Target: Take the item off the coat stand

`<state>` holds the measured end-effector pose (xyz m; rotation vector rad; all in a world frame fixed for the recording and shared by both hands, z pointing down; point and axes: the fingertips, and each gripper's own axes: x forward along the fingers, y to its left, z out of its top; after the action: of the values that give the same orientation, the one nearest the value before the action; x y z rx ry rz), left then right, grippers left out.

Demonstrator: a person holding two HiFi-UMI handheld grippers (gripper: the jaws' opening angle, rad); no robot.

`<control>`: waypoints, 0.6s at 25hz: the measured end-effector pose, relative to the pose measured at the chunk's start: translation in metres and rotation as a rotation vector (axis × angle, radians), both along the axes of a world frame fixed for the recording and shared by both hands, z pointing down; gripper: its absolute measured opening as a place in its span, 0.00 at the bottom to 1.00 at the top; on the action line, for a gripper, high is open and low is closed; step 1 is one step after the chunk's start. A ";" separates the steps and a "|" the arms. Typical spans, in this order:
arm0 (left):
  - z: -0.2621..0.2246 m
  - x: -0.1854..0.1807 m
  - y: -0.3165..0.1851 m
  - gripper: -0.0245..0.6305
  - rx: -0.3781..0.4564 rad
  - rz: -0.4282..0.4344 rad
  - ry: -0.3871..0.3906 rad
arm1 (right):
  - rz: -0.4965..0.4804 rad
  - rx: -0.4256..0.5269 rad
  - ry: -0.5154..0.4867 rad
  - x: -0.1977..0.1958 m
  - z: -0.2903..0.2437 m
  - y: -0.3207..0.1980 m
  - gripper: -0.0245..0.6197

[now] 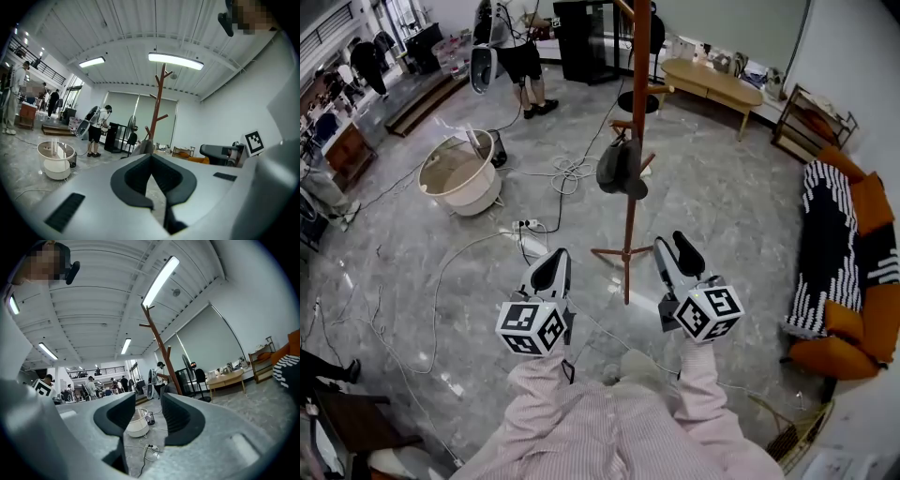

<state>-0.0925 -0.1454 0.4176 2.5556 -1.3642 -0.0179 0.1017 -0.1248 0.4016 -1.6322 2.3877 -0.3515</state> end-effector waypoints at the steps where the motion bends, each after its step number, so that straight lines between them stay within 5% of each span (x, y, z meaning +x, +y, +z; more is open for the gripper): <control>1: 0.002 0.000 -0.003 0.04 -0.005 0.000 0.000 | -0.001 -0.005 0.001 -0.001 0.002 -0.004 0.30; 15: 0.014 -0.015 -0.080 0.04 -0.046 -0.068 0.022 | -0.036 -0.058 0.030 -0.013 0.017 -0.100 0.35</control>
<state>-0.1073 -0.2253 0.4313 2.4637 -1.4256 -0.0256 0.0891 -0.2250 0.4184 -1.6319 2.4531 -0.4090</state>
